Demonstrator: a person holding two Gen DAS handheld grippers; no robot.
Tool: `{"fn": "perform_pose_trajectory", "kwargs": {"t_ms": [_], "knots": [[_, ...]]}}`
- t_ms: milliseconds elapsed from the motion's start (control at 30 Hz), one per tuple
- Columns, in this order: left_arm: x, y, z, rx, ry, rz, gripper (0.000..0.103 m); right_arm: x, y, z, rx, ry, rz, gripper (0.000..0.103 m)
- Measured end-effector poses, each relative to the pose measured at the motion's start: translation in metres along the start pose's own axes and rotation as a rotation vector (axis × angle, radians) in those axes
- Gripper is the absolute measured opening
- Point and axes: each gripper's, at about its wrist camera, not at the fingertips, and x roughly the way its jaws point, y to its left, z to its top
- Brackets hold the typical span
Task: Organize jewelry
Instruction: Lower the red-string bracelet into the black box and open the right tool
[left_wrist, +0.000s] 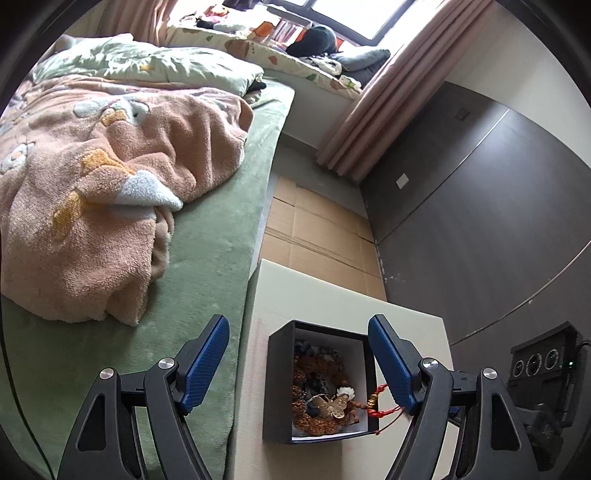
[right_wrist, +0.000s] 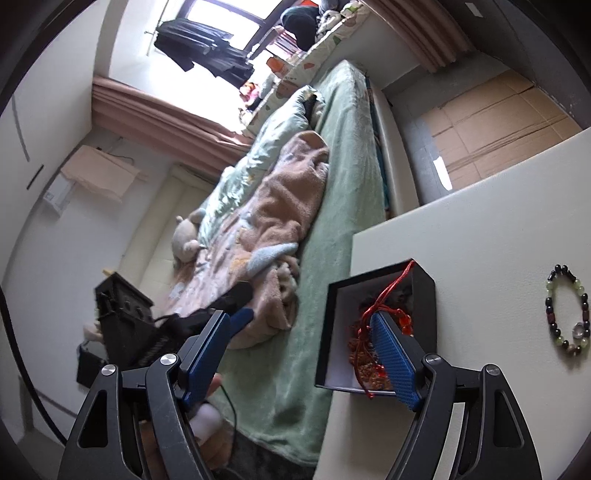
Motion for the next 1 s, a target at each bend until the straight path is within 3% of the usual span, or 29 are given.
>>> {"fn": "perform_pose_trajectory", "kwargs": {"t_ms": [133,367,633,1000], "knots": [[0.001,0.001,0.001,-0.01,-0.001,0.0,0.078,0.014,-0.01,-0.005,0.0,0.073,-0.092,0.078],[0.008,-0.012,-0.005,0.014,0.014,-0.005,0.078,0.001,-0.017,-0.009,-0.017,0.082,-0.11,0.078],[0.02,-0.04,-0.018,0.086,0.038,-0.015,0.078,-0.052,-0.043,-0.006,0.057,-0.034,-0.138,0.078],[0.046,-0.093,-0.047,0.253,0.086,-0.037,0.077,-0.123,-0.092,-0.002,0.187,-0.149,-0.322,0.078]]}}
